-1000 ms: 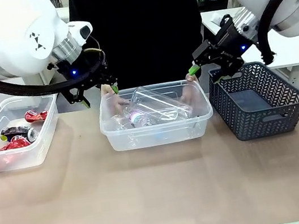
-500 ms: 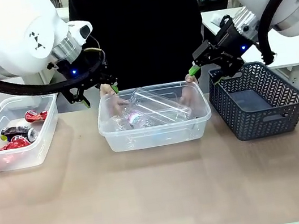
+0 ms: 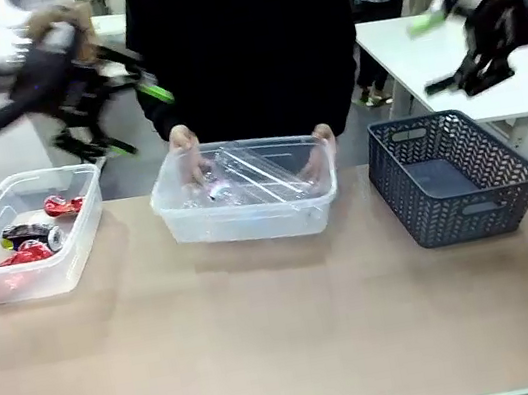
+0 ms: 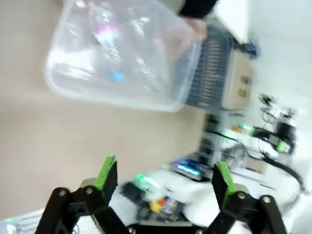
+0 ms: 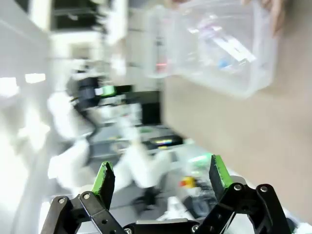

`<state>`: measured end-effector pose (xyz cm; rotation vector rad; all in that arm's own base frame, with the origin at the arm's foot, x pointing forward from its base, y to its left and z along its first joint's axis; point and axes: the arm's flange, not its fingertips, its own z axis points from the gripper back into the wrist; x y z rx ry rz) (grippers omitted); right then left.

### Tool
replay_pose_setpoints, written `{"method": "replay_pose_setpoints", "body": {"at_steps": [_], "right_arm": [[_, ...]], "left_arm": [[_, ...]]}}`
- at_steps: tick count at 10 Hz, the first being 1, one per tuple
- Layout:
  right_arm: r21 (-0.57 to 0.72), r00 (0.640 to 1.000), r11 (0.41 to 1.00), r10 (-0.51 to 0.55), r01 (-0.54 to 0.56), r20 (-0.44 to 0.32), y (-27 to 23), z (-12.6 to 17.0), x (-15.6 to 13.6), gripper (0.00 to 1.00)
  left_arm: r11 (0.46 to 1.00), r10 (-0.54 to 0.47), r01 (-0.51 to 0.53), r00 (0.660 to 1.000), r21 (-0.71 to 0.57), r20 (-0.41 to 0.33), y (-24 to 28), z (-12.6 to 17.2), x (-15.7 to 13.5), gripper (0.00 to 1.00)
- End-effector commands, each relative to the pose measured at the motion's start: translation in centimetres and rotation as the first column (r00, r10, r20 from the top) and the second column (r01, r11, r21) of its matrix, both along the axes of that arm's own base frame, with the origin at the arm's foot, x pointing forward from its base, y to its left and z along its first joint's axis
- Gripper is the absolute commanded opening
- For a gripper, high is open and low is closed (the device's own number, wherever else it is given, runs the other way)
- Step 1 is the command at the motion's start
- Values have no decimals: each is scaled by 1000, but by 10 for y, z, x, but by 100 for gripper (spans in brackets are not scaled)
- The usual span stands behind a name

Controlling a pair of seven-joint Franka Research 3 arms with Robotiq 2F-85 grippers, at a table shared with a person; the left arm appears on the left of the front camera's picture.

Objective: Sort the waste into each basket.
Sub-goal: Release the Organizing box you were holding.

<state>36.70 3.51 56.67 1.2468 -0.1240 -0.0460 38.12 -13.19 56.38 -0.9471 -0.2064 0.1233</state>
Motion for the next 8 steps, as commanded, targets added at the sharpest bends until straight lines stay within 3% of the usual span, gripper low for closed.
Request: {"method": "replay_pose_setpoints", "body": {"at_steps": [1,2,3,4,8], "right_arm": [[375,951,882,-210,285,-227,-35,-5,8,100],[401,925,841,-277,364,-259,-50,-9,10,100],[368,896,821,-356,436,-267,-62,-19,14,100],[255,982,954,-127,160,-141,-54,7,-3,100],[255,982,954,-127,160,-141,-54,7,-3,100]], "left_arm": [[860,93,-85,996,-503,-10,69,-32,-11,100],[725,253,-183,967,-664,10,90,-44,-15,100],[714,285,-177,957,-678,50,101,-60,-18,100],[936,108,-102,994,-337,-2,79,-12,-17,100],[936,108,-102,994,-337,-2,79,-12,-17,100]]}}
